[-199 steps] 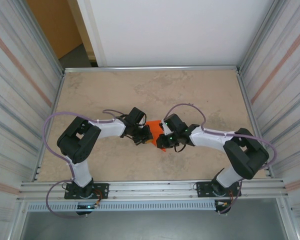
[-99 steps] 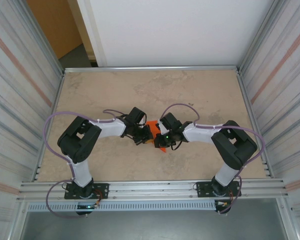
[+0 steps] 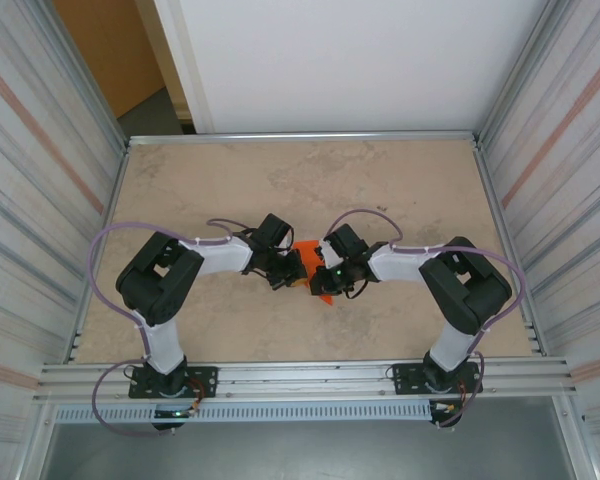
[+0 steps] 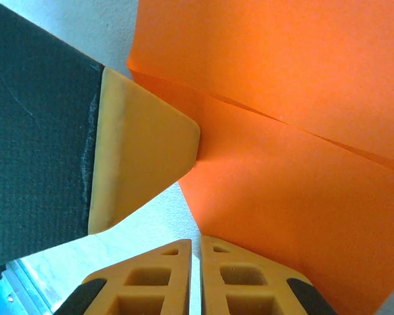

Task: Fold a paper plane with a square sheet of paper (pick it up from the middle)
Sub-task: Third fold the triangle at the center of the table.

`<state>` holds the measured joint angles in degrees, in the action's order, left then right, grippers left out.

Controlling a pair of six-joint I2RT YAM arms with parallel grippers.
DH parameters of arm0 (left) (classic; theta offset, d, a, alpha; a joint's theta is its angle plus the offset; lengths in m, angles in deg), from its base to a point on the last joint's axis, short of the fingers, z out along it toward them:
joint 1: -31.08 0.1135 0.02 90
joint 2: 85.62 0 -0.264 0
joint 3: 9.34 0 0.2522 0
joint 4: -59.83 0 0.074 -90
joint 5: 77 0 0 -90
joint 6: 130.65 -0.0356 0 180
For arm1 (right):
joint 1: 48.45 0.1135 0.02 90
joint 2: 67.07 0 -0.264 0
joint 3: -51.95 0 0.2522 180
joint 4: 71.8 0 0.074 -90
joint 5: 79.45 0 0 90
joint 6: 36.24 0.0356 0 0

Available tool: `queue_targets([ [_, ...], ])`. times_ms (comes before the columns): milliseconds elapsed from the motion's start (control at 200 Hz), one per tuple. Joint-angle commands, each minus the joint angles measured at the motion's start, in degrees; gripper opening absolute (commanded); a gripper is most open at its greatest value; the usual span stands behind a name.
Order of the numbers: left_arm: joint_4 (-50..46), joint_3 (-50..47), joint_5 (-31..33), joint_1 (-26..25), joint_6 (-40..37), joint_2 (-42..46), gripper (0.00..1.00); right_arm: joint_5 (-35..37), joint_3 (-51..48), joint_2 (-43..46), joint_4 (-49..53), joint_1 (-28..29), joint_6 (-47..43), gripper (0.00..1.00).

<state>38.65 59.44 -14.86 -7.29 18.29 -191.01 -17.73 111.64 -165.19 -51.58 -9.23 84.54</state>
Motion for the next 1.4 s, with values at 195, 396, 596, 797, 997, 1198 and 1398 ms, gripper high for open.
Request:
queue_targets([
  [195,-7.78,-1.46,4.48,0.17,-0.84,-4.36,0.02,-3.19,-4.88,3.74,2.72,-0.98,-1.53,0.14],
  [396,-8.13,-1.35,4.74,0.29,-1.31,-4.34,0.02,-1.99,-9.55,9.06,3.73,-1.13,-0.78,0.15],
  [596,-8.18,-0.38,4.17,0.27,-2.15,-4.29,0.02,-0.44,-13.59,15.43,4.17,-1.91,0.43,0.15],
  [797,-8.07,0.54,3.8,0.23,-2.65,-4.07,0.02,4.13,-11.3,22.76,2.67,-1.87,2.2,0.16],
  [997,-7.62,0.62,3.5,0.14,-2.74,-3.82,0.02,6.0,-7.14,15.82,2.88,-1.84,2.09,0.08],
  [1198,-6.45,0.29,2.97,0.19,-2.77,-3.17,0.02,5.63,-6.2,11.04,2.8,-1.37,1.74,0.06],
  [1398,-3.19,1.16,1.4,0.18,-4.55,-0.77,0.03,7.52,-6.38,7.56,4.66,-0.68,1.65,0.05],
])
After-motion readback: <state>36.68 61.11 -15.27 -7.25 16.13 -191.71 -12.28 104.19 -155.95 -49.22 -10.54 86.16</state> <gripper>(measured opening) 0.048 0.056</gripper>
